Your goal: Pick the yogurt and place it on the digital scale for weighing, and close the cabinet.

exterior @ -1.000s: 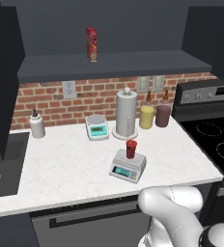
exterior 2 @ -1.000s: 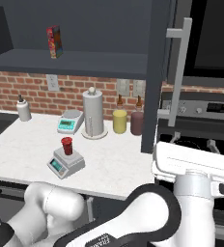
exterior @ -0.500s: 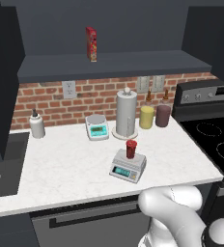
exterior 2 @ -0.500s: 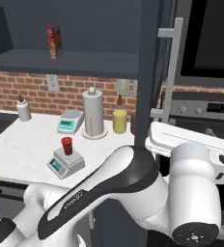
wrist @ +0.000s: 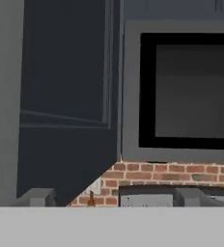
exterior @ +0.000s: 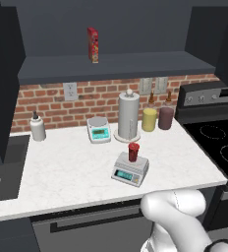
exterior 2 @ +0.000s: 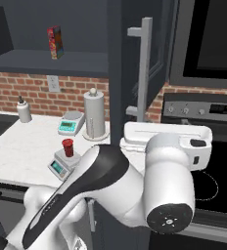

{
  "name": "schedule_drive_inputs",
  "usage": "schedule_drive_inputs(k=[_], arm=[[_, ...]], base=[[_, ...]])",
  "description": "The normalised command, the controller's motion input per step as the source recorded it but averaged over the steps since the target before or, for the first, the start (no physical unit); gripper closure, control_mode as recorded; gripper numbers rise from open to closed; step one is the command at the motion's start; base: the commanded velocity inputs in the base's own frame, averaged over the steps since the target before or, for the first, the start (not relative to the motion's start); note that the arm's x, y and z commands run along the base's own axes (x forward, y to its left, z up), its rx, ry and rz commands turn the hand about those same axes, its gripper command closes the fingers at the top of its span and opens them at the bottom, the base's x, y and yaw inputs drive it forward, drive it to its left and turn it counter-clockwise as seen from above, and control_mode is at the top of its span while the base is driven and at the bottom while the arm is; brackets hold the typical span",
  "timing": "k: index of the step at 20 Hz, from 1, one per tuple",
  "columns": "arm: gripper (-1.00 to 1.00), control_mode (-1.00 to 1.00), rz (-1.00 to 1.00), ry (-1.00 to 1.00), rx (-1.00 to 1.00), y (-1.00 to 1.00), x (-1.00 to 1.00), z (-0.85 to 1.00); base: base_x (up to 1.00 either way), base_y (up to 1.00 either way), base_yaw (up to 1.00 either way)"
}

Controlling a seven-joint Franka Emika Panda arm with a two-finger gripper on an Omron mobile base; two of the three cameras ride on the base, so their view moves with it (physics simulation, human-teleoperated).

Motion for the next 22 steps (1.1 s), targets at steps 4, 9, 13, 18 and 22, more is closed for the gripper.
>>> schedule_drive_inputs(k=[4, 9, 13, 18, 22], arm=[[-1.00, -1.00, 0.00, -0.19, -0.11, 0.92, 0.43, 0.10], [-1.00, -1.00, 0.00, -0.18, -0.02, 0.78, 0.55, 0.12], [-1.00, -1.00, 0.00, -0.14, 0.00, 0.61, 0.58, 0.10], [-1.00, -1.00, 0.01, -0.11, 0.00, 0.31, 0.52, 0.06], [-1.00, -1.00, 0.00, -0.03, 0.00, 0.00, 0.37, 0.12]], base=[[0.00, 0.00, 0.00], [0.00, 0.00, 0.00], [0.00, 0.00, 0.00], [0.00, 0.00, 0.00], [0.00, 0.00, 0.00]])
